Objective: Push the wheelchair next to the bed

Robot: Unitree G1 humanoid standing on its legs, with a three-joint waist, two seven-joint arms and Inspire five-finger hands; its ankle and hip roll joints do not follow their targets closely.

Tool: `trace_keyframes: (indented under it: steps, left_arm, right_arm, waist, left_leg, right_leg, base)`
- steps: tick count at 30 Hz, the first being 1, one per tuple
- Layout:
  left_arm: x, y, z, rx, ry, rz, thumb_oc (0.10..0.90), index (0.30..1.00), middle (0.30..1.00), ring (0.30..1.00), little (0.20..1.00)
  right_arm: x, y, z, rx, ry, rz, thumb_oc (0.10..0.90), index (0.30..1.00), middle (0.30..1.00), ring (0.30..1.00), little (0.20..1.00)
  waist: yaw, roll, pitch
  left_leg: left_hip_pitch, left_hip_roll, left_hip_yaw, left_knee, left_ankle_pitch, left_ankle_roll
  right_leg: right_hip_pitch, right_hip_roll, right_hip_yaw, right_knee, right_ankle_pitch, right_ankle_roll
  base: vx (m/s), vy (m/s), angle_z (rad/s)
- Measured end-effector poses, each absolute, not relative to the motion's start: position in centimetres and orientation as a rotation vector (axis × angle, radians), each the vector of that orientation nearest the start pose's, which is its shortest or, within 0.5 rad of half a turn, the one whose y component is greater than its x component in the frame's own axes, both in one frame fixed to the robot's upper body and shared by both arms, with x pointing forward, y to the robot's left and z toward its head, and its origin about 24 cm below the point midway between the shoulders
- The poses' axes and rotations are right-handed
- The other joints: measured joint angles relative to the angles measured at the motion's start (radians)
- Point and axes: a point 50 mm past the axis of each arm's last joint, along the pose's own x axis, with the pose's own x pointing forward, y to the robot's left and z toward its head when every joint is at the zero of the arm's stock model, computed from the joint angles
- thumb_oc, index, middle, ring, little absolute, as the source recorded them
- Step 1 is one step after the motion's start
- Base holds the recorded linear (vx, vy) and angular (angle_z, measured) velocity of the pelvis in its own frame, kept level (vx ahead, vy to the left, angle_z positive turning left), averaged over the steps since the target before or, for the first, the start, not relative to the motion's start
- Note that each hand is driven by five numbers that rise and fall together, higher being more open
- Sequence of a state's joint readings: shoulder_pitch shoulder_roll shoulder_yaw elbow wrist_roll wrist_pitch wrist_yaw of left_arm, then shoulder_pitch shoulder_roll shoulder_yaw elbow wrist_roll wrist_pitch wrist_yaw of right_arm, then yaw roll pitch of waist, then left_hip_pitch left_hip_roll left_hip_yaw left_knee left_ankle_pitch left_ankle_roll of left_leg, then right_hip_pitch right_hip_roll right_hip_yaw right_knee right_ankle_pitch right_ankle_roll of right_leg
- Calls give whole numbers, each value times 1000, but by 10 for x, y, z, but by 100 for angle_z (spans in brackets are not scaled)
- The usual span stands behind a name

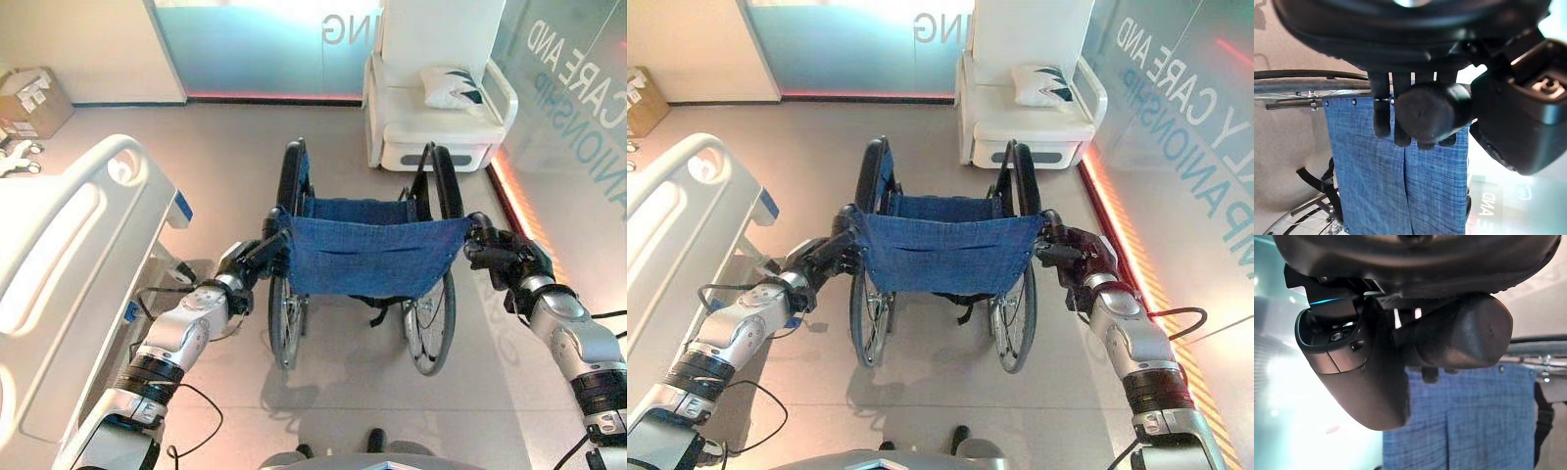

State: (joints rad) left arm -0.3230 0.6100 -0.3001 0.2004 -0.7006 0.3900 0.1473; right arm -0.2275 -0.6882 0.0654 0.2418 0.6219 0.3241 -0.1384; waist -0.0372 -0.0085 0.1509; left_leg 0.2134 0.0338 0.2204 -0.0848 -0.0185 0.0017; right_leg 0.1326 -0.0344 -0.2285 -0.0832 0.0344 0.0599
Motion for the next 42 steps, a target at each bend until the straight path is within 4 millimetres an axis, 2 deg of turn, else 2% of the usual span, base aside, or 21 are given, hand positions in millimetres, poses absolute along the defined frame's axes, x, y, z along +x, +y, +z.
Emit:
trace_keyframes:
  steps: [14,20,25,27,29,31,36,37,39,40,42]
  left_arm:
    - [301,202,44,8,406,-7,400,300,300,300,300]
    - [304,205,44,-13,384,24,400,300,300,300,300]
    - [311,204,48,-50,355,56,400,300,300,300,300]
    - [318,199,48,-70,358,59,400,300,300,300,300]
    - [324,198,51,-73,353,56,400,300,300,300,300]
    - [326,198,53,-72,348,52,400,300,300,300,300]
    - [327,197,53,-75,343,48,400,300,300,300,300]
    - [327,195,53,-73,343,42,400,300,300,300,300]
    - [327,194,52,-70,349,40,400,300,300,300,300]
    - [327,196,53,-67,347,44,400,300,300,300,300]
    - [327,202,53,-68,352,59,400,300,300,300,300]
  right_arm:
    - [288,-280,59,-81,338,-209,400,300,300,300,300]
    - [296,-276,65,-89,324,-204,400,300,300,300,300]
    - [303,-276,71,-92,306,-210,400,300,300,300,300]
    - [308,-279,73,-97,308,-222,400,300,300,300,300]
    - [313,-281,77,-105,305,-231,400,300,300,300,300]
    - [315,-281,79,-107,300,-229,400,300,300,300,300]
    - [317,-283,82,-126,295,-230,400,300,300,300,300]
    - [317,-285,84,-134,293,-230,400,300,300,300,300]
    - [318,-286,84,-138,297,-229,400,300,300,300,300]
    - [322,-284,89,-144,285,-215,400,300,300,300,300]
    - [330,-280,95,-158,277,-196,400,300,300,300,300]
  waist:
    - [7,-5,2]
    - [2,-2,36]
    - [-1,-7,69]
    - [-3,-3,89]
    - [-5,-16,96]
    - [-5,-28,98]
    - [-9,-32,98]
    - [-13,-29,98]
    - [-26,-26,101]
    - [-28,-10,110]
    - [-30,-7,112]
  left_leg:
    - [12,-7,4,2,0,1]
    - [18,-16,6,15,-3,8]
    - [-17,-32,9,79,-28,38]
    - [-20,-30,8,100,-41,54]
    - [-51,-48,4,147,-58,74]
    - [-61,-66,3,168,-63,79]
    - [-90,-79,-58,199,-66,80]
    - [-93,-90,-100,199,-65,81]
    - [-85,-90,-140,197,-65,83]
    - [-86,-81,-162,199,-62,87]
    - [-91,-78,-174,214,-70,73]
  right_leg:
    - [0,-3,3,18,1,1]
    - [-7,-20,7,53,-3,6]
    - [-60,-54,7,164,-27,16]
    - [-90,-70,5,247,-40,31]
    - [-126,-105,9,305,-61,33]
    - [-138,-123,9,316,-80,26]
    - [-159,-133,3,346,-94,28]
    - [-195,-143,11,418,-104,40]
    - [-217,-148,28,449,-117,63]
    - [-229,-146,34,403,-105,80]
    - [-227,-174,41,310,-72,122]
  base:
    - [65,86,-2]
    - [105,118,-6]
    - [135,120,-3]
    - [129,65,0]
    - [199,32,0]
    - [211,-62,-2]
    - [242,-179,7]
    - [265,-235,26]
    - [305,-276,17]
    - [204,-199,-3]
    - [220,-280,12]
